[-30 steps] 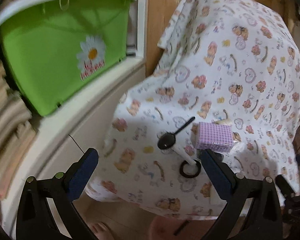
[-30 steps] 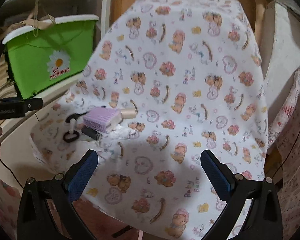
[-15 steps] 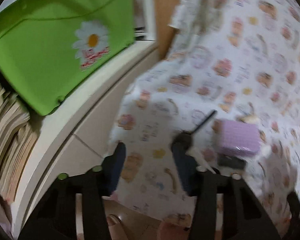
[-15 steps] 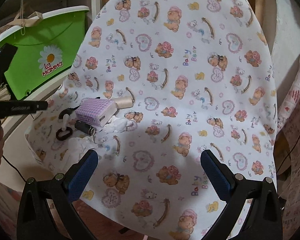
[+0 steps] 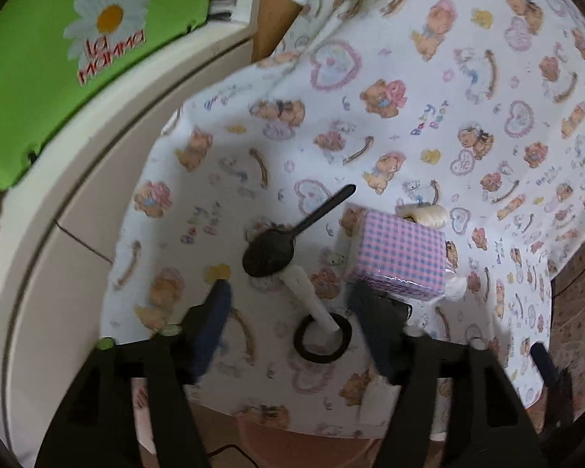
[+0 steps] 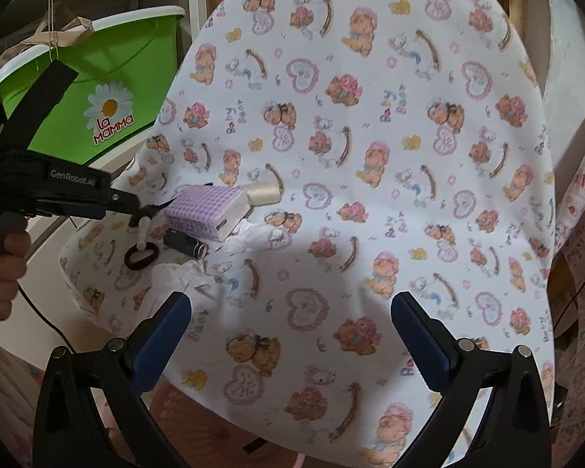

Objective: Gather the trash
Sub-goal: 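Grasp the crumpled white tissue with the right gripper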

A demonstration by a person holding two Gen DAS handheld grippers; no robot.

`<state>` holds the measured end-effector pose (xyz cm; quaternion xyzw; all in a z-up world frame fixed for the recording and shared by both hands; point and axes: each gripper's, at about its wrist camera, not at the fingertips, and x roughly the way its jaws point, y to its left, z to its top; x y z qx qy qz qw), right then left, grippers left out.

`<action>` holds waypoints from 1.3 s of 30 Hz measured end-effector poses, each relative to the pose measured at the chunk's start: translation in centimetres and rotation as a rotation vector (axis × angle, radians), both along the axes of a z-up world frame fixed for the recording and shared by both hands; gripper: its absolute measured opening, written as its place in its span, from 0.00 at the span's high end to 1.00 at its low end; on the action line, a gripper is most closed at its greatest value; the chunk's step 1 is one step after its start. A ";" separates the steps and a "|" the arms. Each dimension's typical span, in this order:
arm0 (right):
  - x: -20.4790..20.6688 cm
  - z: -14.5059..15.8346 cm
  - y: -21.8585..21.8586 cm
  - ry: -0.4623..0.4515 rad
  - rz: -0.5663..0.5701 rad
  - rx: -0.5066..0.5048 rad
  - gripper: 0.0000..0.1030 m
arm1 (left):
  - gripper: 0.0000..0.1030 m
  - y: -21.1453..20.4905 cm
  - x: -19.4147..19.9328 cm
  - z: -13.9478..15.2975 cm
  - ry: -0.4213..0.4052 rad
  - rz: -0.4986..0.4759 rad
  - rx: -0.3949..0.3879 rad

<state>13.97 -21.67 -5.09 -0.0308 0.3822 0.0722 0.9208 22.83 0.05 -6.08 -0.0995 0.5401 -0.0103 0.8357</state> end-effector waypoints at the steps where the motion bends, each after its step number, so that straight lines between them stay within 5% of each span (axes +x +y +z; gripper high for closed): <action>1: 0.0 -0.1 0.1 0.004 0.002 0.003 0.00 | 0.30 -0.1 0.1 -0.2 0.010 0.019 0.018; 11: -0.1 0.0 0.4 -0.011 0.006 -0.024 0.00 | 0.30 -2.3 0.4 -0.6 -0.009 -0.037 0.060; 17: -0.2 0.1 0.5 -0.012 0.016 -0.024 0.00 | 0.58 -2.7 0.5 -1.0 0.000 -0.072 0.071; 24: -0.3 0.3 0.8 -0.014 0.020 -0.021 0.00 | 0.78 -3.3 0.8 -2.7 0.040 -0.068 0.091; 25: -0.3 0.3 0.8 -0.015 0.021 -0.022 0.00 | 0.88 -3.1 0.8 -2.6 0.044 -0.060 0.076; 28: -0.5 0.3 1.0 -0.024 0.025 -0.032 0.00 | 0.89 -2.1 0.5 -1.8 0.002 -0.060 -0.001; 32: -0.8 0.3 1.3 -0.036 0.036 -0.050 0.00 | 0.89 -1.8 -0.6 0.1 -0.090 -0.091 0.024; 39: -1.0 0.5 2.1 -0.026 0.064 0.000 0.00 | 0.89 0.1 -2.2 1.4 -0.124 -0.085 0.003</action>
